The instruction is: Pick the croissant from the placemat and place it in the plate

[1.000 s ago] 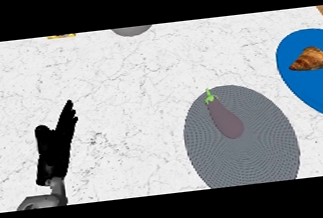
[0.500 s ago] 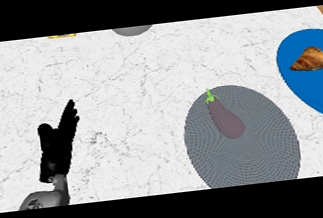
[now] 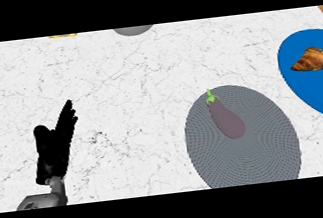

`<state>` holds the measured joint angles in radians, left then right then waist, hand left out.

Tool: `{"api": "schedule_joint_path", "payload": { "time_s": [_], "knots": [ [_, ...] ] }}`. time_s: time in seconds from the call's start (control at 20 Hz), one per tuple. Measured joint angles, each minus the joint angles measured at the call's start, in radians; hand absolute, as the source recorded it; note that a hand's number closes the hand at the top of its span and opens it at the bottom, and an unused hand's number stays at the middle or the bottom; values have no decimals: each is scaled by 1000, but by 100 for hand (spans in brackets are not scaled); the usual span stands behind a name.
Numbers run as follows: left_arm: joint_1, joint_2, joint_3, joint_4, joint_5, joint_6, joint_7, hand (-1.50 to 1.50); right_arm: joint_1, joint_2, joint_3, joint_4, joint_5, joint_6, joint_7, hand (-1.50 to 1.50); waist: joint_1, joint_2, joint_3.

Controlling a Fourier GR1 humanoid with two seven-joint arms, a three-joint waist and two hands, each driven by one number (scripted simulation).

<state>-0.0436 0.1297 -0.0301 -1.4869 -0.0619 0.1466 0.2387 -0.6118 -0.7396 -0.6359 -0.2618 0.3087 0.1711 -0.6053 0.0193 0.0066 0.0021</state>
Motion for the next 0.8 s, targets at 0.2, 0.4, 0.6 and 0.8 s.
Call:
{"api": "schedule_joint_path", "payload": {
  "time_s": [0.2, 0.4, 0.6, 0.8],
  "knots": [
    [-3, -1, 0, -7, -2, -8, 12, 0, 14, -15, 7, 23, -3, -24, -10, -150, 1, 1, 0],
    [5, -13, -6, -6, -14, -1, 7, 0, 42, -47, 10, 47, -6, -20, -34, -150, 3, 2, 1],
    [7, -13, 0, 5, -11, -10, -15, 0, 61, -76, 5, 68, -12, -21, -50, -150, 6, 4, 2],
    [-3, -16, 5, 12, -15, -7, -12, 0, 76, -92, -3, 84, -24, -35, -57, -150, 7, 5, 2]
  ]
}}
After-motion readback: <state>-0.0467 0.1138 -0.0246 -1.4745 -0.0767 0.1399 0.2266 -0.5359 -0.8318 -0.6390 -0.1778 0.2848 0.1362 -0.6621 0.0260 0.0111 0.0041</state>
